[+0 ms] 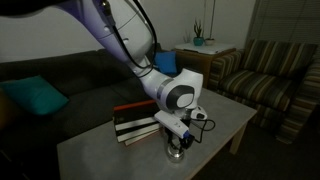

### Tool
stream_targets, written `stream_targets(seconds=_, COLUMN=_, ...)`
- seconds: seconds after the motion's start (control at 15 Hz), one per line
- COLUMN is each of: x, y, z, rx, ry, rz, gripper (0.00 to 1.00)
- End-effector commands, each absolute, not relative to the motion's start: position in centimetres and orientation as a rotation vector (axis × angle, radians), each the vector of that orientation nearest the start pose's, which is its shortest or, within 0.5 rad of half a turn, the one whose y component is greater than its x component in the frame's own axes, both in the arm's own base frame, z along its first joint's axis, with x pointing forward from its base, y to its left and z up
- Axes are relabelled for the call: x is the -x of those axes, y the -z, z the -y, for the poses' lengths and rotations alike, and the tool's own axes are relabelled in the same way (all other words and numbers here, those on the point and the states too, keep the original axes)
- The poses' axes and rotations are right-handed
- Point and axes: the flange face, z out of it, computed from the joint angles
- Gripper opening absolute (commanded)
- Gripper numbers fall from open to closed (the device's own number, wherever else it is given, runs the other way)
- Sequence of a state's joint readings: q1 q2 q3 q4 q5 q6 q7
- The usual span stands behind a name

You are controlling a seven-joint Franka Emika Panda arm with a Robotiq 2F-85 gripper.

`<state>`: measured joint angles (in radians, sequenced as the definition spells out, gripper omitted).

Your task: Put the lid on the silver container

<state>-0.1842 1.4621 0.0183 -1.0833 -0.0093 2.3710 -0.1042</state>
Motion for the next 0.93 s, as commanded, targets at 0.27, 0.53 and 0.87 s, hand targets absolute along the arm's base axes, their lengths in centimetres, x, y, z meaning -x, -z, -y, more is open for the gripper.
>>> stream_targets(seconds=0.27, x=-65.30, y=11.77, z=11.99, rx=3.043, ry=-0.359, rz=-0.121, gripper=0.44)
stream_targets(seconds=0.53, x=-64.92, y=12.01, z=11.94, rx=3.029, ry=-0.400, rz=-0.124, gripper=0.44)
stream_targets(seconds=0.87, x=-64.79, y=12.09, z=11.99, rx=3.021, ry=-0.409, rz=-0.130, gripper=0.44)
